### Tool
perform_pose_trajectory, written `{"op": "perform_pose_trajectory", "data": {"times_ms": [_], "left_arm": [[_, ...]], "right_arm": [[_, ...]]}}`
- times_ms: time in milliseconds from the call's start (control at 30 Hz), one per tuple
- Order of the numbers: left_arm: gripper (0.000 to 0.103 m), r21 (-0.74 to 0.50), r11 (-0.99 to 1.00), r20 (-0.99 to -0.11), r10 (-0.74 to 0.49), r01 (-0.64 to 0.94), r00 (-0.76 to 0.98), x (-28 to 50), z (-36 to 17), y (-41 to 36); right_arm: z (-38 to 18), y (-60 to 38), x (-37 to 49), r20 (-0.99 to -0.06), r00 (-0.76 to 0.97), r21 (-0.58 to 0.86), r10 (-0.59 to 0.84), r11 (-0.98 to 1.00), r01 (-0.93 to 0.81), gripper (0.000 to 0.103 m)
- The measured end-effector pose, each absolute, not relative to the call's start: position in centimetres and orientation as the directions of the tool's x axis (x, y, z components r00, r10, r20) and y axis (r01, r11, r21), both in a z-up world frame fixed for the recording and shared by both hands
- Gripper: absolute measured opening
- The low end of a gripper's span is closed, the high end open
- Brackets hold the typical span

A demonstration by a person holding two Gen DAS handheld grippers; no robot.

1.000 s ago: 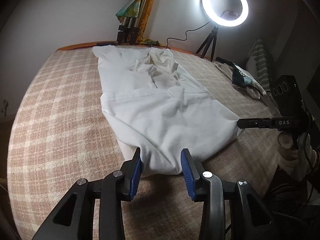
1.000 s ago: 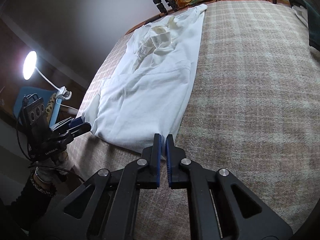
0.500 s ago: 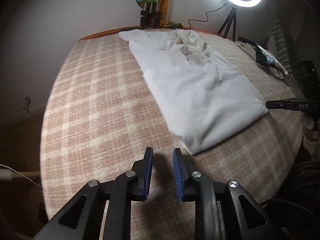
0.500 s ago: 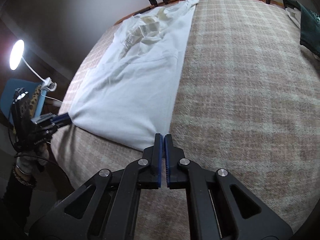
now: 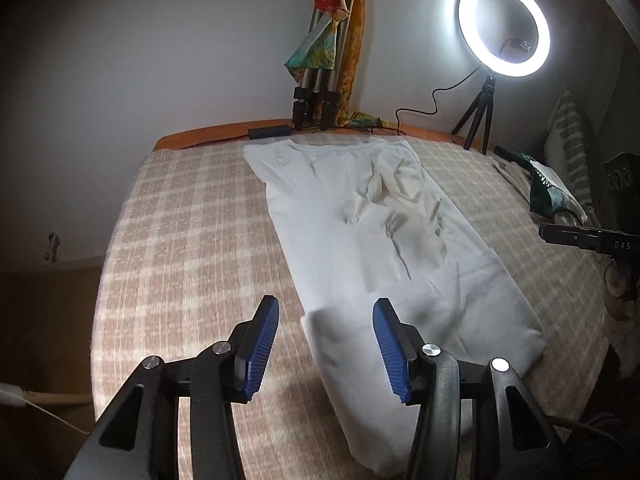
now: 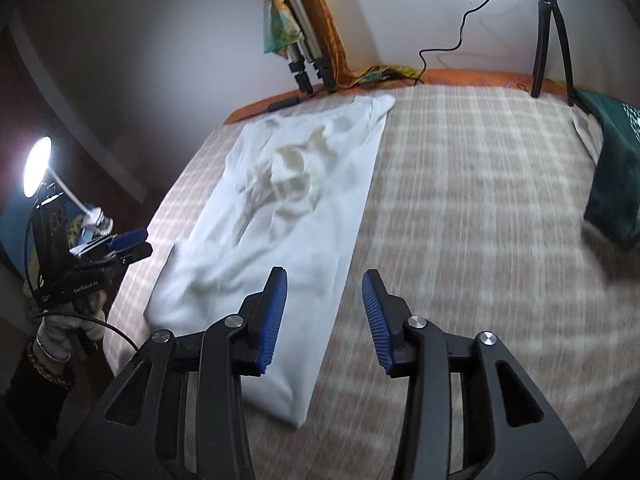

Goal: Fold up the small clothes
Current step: 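Release the hem and move both tools toward the collar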

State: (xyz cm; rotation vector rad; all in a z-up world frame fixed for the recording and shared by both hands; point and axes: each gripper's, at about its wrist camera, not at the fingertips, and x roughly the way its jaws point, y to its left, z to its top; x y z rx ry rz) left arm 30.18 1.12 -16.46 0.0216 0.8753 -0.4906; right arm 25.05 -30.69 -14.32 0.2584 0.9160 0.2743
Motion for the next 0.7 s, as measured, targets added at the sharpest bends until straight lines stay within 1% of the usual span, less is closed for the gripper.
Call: {"op": "perform_pose_trajectory", "data": {"times_ms": [133, 267, 433, 700], "left_arm": [[0.052, -0.167, 0.897, -0.738, -0.389, 0.41, 0.552, 34.3, -16.2, 0.4], [0.055, -0.17, 0.902, -0.734, -0.384, 0.396, 0.56, 38.4, -16.4, -0.2], [0.055, -0.176, 0.92, -0.746, -0.357, 0.351, 0.562, 44.0, -18.1, -0.9], [0.055, -0.145, 0.936, -0.768, -0.311, 0.321, 0.559, 49.7, -20.4, -1.9]], "right_arm": [[-14.5, -31.5, 29.1, -0.743, 0.593, 0.308, 0.308, 0.945, -0.105, 0.041], [-16.0, -32.4, 34.2, -0.76, 0.587, 0.285, 0.28, 0.955, -0.086, 0.041], [-18.3, -32.8, 40.5, -0.773, 0.572, 0.304, 0.274, 0.952, -0.045, 0.041], [-19.8, -31.0, 47.3, -0.795, 0.569, 0.211, 0.209, 0.975, -0.063, 0.041]]}}
